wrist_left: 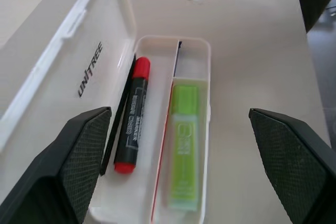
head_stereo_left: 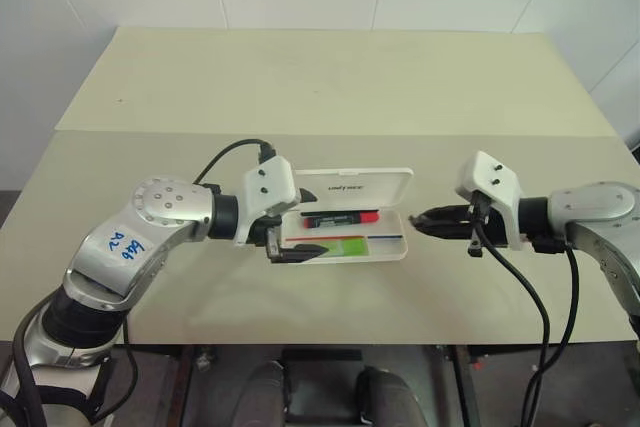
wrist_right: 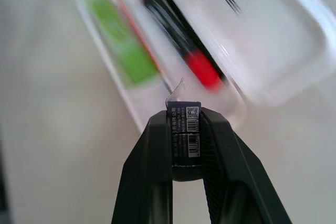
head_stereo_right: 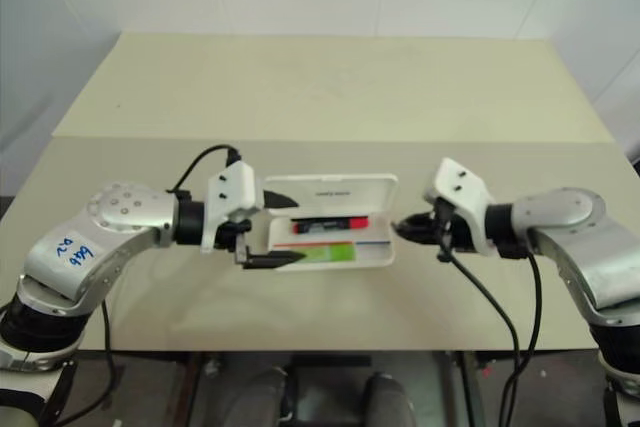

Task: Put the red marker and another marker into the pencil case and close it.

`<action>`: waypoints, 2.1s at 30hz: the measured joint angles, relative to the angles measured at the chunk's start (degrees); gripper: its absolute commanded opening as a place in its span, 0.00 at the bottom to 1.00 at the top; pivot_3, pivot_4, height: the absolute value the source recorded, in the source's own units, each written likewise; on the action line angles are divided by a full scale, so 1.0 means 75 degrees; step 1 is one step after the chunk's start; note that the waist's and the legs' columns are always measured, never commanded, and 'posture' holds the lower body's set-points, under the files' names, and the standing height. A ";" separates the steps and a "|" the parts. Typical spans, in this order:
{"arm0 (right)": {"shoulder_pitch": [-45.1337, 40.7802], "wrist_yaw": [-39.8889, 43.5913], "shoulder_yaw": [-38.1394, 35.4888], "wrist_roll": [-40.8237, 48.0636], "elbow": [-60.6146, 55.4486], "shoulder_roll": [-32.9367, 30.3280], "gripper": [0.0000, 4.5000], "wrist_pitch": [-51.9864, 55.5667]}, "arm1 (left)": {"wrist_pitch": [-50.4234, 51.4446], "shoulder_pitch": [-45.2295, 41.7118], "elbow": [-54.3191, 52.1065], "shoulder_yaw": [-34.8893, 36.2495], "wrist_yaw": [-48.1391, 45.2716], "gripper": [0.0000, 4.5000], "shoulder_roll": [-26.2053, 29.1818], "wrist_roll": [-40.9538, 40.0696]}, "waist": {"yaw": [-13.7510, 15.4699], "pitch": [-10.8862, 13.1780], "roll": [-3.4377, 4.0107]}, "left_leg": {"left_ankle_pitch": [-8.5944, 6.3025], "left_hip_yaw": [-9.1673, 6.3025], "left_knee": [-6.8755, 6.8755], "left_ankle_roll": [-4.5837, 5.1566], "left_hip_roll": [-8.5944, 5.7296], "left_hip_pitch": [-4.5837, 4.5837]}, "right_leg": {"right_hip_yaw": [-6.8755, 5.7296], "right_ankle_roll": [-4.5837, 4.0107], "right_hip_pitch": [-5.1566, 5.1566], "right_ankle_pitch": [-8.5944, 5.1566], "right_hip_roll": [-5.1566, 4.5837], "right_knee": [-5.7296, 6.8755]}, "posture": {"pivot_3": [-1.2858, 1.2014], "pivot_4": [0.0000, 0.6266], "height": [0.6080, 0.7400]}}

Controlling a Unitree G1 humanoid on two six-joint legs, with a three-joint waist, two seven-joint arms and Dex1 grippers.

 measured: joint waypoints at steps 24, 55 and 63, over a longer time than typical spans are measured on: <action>-0.0880 0.0985 0.2193 -0.2267 0.2380 0.0806 0.30 -0.2579 | 0.0495 0.0516 -0.0593 0.0436 0.0375 1.00 0.0193 -0.0159 | -0.0004 0.0000 -0.0001 | 0.0000 0.0001 0.0002 0.0000 -0.0001 -0.0005 | -0.0002 0.0000 -0.0006 0.0000 0.0000 0.0012 | 0.52 0.24 1.00; 0.0177 0.1494 -0.2731 0.1643 0.2086 0.0117 0.99 -0.1382 | -0.0741 -0.1197 0.2376 0.1590 -0.0265 1.00 0.0404 -0.0202 | 0.0015 0.0002 -0.0003 | 0.0000 -0.0004 -0.0002 0.0000 0.0000 -0.0002 | -0.0015 -0.0002 0.0002 0.0001 0.0002 0.0009 | 0.52 0.24 1.00; 0.0066 0.0755 -0.2729 0.2094 0.0940 -0.0074 1.00 -0.1125 | -0.1677 -0.1950 0.4821 0.1110 -0.0063 0.50 -0.0835 0.0531 | 0.0003 0.0003 -0.0005 | 0.0000 -0.0002 0.0001 0.0000 -0.0001 -0.0007 | -0.0014 -0.0001 -0.0003 0.0002 0.0001 0.0010 | 0.52 0.24 1.00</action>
